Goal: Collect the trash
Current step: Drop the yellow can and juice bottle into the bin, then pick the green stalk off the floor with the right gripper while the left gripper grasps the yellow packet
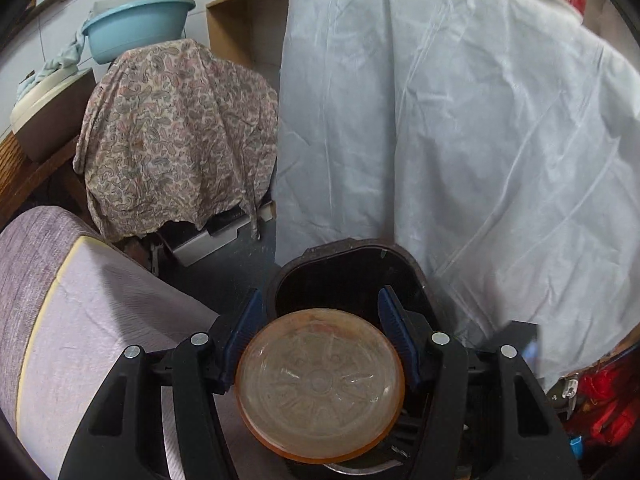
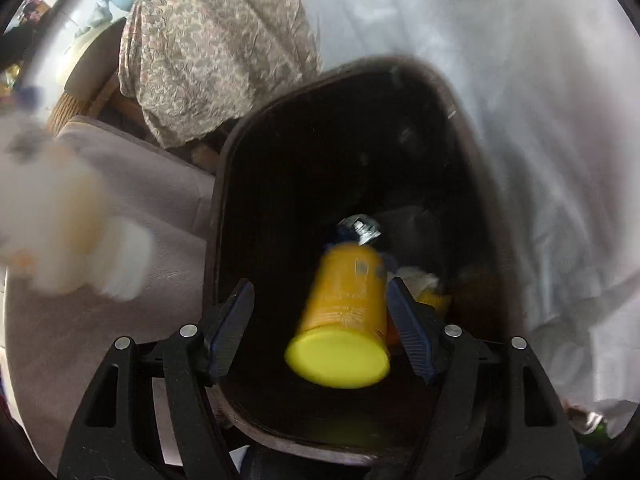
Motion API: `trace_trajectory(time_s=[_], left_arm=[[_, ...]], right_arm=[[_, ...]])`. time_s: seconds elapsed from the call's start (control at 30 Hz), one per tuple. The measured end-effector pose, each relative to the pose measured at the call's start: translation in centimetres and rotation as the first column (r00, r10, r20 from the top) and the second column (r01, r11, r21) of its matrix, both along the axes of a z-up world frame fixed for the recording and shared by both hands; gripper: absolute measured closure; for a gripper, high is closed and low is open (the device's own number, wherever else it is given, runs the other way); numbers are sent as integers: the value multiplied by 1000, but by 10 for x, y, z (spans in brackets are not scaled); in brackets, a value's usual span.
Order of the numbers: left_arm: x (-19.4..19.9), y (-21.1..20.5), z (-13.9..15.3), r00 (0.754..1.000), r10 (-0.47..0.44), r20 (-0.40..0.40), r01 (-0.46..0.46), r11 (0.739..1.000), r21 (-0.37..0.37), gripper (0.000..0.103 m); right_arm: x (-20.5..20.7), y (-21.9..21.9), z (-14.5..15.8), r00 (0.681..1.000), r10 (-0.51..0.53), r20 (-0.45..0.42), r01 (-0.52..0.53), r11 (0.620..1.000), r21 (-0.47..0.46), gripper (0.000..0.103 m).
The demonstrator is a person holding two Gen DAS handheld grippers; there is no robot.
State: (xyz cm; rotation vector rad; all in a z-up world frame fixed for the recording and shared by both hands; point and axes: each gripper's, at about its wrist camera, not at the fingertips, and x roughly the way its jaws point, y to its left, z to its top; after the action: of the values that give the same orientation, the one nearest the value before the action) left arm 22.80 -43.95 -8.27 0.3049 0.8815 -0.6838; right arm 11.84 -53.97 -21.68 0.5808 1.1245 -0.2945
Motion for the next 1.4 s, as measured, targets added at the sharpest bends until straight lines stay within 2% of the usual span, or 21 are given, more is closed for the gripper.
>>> trace_trajectory(time_s=[0.2,0.33,0.4,0.43,0.47,0.57,0.63,0.7,0.73,0.8,0.87,0.9,0.97,1.0,1.1,1.17,1.27,1.3,1.4], left_arm=[[5,-33,-28,997,-58,-59,61,997,47,43],[6,-51,-52,991,-78,-113,90,990,108,43],[5,-55,-57,989,-83,-118,99,986,137,39],[4,-54,-57,990,-85,-115,101,984,144,32],[2,-51,-54,990,-86,-108,101,985,141,28],[-2,-35,-35,990,-93,-105,103,989,102,27],[-9,-17,-15,989,-104,-108,110,992,56,26],[-24,16,11,988,-133,-84,131,991,-30,17],[-30,30,19,988,-138,-66,134,989,-60,12],[-45,65,34,990,-138,-31,134,986,-102,10],[-63,107,44,993,-116,18,117,984,-137,7],[-71,128,46,995,-92,44,98,984,-147,6],[-80,157,43,997,-44,59,54,984,-170,6],[-82,174,38,998,-5,57,15,984,-177,6],[-77,204,27,995,84,50,-72,975,-213,6],[-68,214,23,992,121,19,-113,965,-237,6],[-57,218,22,989,149,-7,-145,952,-271,6],[-54,216,22,988,152,-4,-147,950,-274,6],[-56,221,23,986,163,42,-146,951,-271,6]], right_arm=[[-52,12,50,984,-46,171,79,978,-191,31],[-89,16,62,969,-86,231,152,946,-287,28],[-101,21,62,960,-104,260,185,932,-310,25],[-107,22,61,954,-119,274,207,925,-320,25],[-115,22,58,948,-130,290,226,918,-327,25],[-134,28,45,929,-124,350,251,904,-346,25],[-146,42,35,920,-68,386,229,892,-389,25],[-157,65,19,914,42,403,172,861,-479,25],[-160,77,9,915,81,396,147,846,-513,25],[-167,98,-22,922,142,361,84,835,-544,25],[-161,118,-55,942,197,272,-21,842,-539,25],[-160,130,-84,949,235,208,-92,843,-530,25],[-158,144,-131,952,280,123,-196,867,-458,26],[-156,149,-163,953,296,61,-250,886,-389,32],[-149,155,-231,948,317,-8,-312,926,-211,42],[-132,165,-274,925,373,-74,-380,911,-159,45],[-107,187,-330,869,478,-128,-493,859,-138,49],[-92,194,-353,840,518,-159,-539,830,-142,51],[-65,207,-402,786,575,-228,-609,784,-120,56]])
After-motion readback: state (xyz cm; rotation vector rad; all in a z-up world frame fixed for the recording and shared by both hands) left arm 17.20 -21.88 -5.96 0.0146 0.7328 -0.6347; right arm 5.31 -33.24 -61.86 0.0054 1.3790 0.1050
